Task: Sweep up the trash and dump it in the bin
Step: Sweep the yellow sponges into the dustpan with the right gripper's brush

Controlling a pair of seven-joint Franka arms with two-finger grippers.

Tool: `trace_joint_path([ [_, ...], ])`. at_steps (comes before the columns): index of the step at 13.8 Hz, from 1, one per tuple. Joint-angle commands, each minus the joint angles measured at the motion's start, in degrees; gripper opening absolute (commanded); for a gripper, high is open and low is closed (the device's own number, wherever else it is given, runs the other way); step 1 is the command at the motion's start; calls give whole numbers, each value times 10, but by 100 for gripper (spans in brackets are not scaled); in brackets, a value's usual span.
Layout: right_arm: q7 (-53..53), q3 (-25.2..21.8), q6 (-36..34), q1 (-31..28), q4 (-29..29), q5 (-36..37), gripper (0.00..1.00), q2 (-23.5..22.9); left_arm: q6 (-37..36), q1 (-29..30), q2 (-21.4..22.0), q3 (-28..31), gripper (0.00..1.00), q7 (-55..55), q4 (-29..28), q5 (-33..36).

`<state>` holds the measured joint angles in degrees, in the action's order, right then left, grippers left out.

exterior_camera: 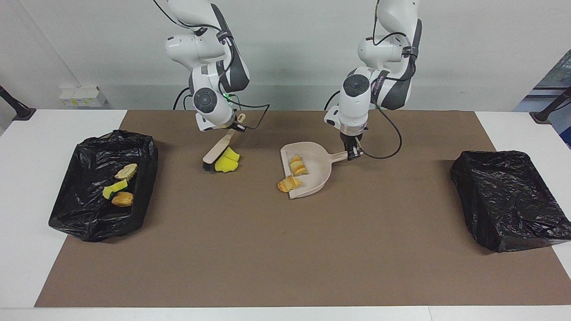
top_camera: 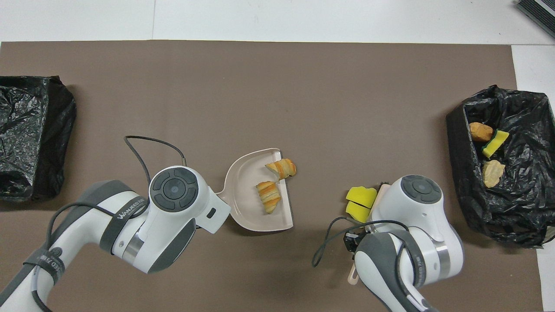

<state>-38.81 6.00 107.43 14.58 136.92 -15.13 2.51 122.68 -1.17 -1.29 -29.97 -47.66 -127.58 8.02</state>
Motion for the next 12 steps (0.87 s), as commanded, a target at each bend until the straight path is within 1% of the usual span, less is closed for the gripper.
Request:
trace_joint_path([
  [1, -8, 1, -16, 24, -81, -31, 0, -75, -14, -5, 7, 3, 0, 13, 5, 9],
  [3, -9, 1, -15, 47, -121, -44, 0, -109, -14, -5, 7, 3, 0, 13, 5, 9],
  [4, -9, 1, -14, 65, -139, -61, 0, -126, -14, -5, 7, 3, 0, 13, 5, 9],
  [6, -1, 2, -11, 76, -162, -66, 0, -138, -19, -7, 9, 3, 0, 36, 4, 9],
  [8, 2, 18, -18, 94, -202, -76, 0, -162, -32, -16, 10, 4, 0, 57, 8, 27],
  [10, 35, 25, -21, 103, -225, -83, 0, -173, -32, -16, 10, 3, 0, 59, 8, 29],
  [11, 48, 31, -21, 105, -244, -110, 0, -178, -29, -17, 10, 3, 0, 59, 6, 38],
  [12, 52, 32, -21, 107, -261, -120, 0, -186, -24, -18, 12, 2, 0, 58, 3, 43],
])
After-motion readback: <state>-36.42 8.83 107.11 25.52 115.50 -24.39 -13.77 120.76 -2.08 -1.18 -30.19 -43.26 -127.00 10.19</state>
